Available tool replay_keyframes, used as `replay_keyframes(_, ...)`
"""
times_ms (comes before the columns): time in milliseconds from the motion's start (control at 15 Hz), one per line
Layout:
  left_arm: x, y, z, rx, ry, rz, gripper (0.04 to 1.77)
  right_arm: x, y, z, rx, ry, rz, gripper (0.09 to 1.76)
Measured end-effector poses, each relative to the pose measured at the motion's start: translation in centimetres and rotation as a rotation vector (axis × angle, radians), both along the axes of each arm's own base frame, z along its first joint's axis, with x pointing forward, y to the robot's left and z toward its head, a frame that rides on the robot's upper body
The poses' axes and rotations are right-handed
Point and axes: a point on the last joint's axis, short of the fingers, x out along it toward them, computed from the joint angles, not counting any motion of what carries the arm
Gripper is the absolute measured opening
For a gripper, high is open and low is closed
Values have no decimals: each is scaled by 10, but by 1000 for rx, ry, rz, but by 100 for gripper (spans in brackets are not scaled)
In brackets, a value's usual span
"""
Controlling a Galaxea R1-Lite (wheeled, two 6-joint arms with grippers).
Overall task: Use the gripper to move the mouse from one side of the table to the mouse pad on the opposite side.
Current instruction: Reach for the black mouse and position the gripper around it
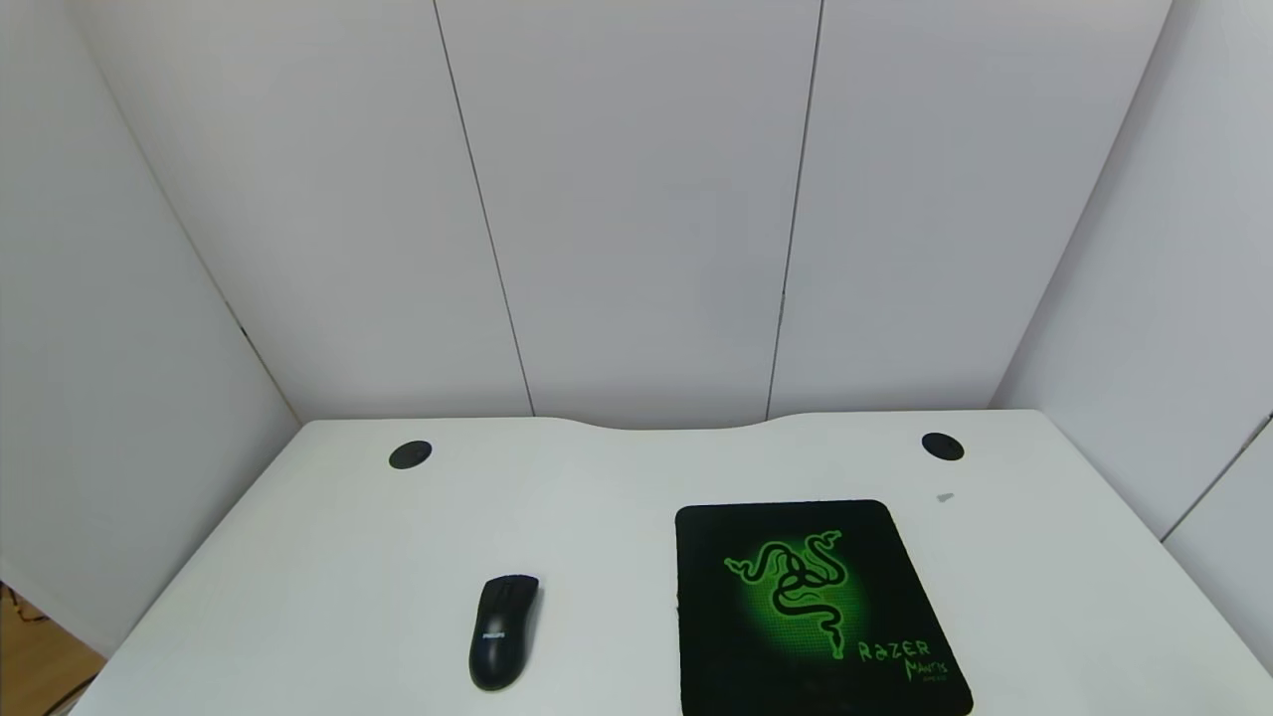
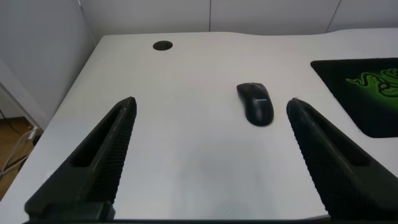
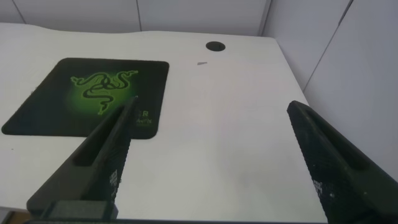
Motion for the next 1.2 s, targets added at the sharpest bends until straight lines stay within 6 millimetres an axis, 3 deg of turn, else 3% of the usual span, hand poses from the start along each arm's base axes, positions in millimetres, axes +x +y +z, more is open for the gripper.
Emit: replay_keyframes(1200, -2, 0, 6, 4, -8, -10, 172, 0, 0, 0, 0, 0, 0, 171)
